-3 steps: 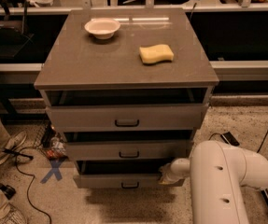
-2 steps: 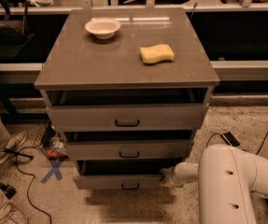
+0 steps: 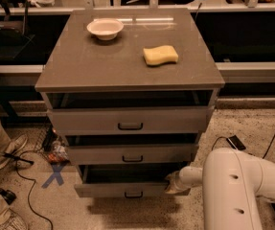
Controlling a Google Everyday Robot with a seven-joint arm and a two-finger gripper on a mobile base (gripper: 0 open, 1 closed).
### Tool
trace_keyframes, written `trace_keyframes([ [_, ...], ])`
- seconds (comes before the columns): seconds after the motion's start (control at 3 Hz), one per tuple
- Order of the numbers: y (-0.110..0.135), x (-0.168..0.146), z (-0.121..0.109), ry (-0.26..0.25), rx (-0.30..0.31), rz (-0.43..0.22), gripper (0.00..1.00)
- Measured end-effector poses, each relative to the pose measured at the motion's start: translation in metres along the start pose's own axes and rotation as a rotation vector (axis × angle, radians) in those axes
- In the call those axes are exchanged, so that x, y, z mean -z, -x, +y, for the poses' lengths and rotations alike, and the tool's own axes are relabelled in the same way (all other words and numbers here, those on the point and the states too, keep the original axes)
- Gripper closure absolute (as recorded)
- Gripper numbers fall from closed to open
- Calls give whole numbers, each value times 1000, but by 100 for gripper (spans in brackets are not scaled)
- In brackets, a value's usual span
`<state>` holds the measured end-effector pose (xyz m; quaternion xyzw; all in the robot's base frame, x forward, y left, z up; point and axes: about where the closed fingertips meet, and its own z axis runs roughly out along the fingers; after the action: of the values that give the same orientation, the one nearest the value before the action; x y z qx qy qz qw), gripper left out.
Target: Open bottom drawer
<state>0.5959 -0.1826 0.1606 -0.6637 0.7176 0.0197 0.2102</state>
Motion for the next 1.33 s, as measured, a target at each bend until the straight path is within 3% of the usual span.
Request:
trace_keyframes([
  [0.67, 1, -3, 3, 6, 0, -2, 36],
  [1.0, 2, -4, 7, 13, 5, -1, 5],
  [1.33, 2, -5, 9, 19, 11, 1, 0],
])
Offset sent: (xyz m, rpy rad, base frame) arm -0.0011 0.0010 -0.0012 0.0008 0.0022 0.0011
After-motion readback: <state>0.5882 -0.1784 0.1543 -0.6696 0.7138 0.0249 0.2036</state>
